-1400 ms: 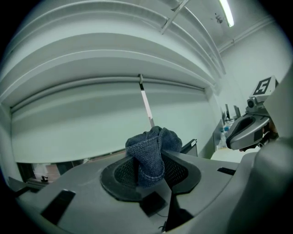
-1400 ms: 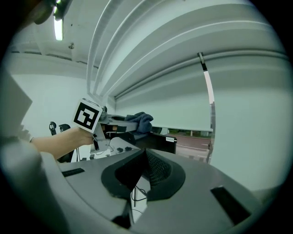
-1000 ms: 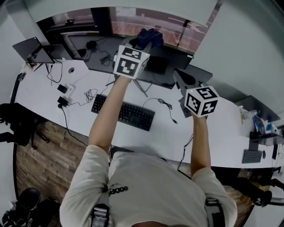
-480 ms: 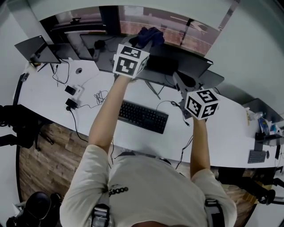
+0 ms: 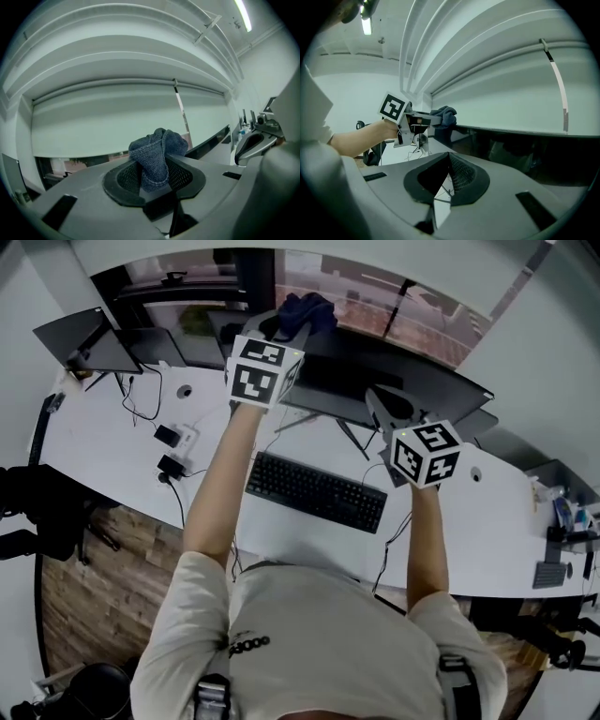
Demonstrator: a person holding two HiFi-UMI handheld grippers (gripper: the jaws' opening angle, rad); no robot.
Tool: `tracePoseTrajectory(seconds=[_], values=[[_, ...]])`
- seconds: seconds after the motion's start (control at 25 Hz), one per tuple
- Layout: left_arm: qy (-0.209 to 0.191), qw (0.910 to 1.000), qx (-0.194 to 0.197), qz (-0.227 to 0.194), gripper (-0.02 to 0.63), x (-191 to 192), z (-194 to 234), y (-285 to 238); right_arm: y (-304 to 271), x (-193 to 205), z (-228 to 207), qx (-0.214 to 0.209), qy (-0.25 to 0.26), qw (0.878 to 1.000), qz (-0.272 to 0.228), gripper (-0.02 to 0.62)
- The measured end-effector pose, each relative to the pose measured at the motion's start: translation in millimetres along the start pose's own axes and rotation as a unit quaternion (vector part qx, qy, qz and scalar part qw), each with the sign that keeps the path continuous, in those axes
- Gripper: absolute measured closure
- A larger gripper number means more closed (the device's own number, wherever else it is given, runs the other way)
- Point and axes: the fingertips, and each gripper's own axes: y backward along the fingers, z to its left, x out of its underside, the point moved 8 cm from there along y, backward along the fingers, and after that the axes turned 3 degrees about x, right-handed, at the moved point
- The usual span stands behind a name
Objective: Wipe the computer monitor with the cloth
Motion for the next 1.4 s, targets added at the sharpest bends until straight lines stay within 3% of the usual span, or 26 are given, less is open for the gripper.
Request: tracePoseTrajectory(seconds=[0.52,0.68,0.92,1.24,1.4], values=[[0.011,0.9999,-0.008,-0.008,0.476,39,126,53,-89,-23,86,0.036,-0.018,0.999,-0.035,0.598],[-0.011,0.9993,-0.036,-0.003,0.476,48,155,64,-107,-29,101,0.046,-0.027,0.998,-0.043,0.598],[0.006,0.9985,-0.054,-0.01,0.476,63,184,78,-126,-38,113,0.054,-0.024,0.997,-0.046,0.598],[0.06,0.9967,-0.045,-0.029,0.476,82,199,83,-138,-35,120,0.052,-0.014,0.997,-0.046,0.598],[0.069,0.9962,-0.044,-0.032,0.476,85,201,82,-139,-33,120,0.051,-0.008,0.998,-0.043,0.598]])
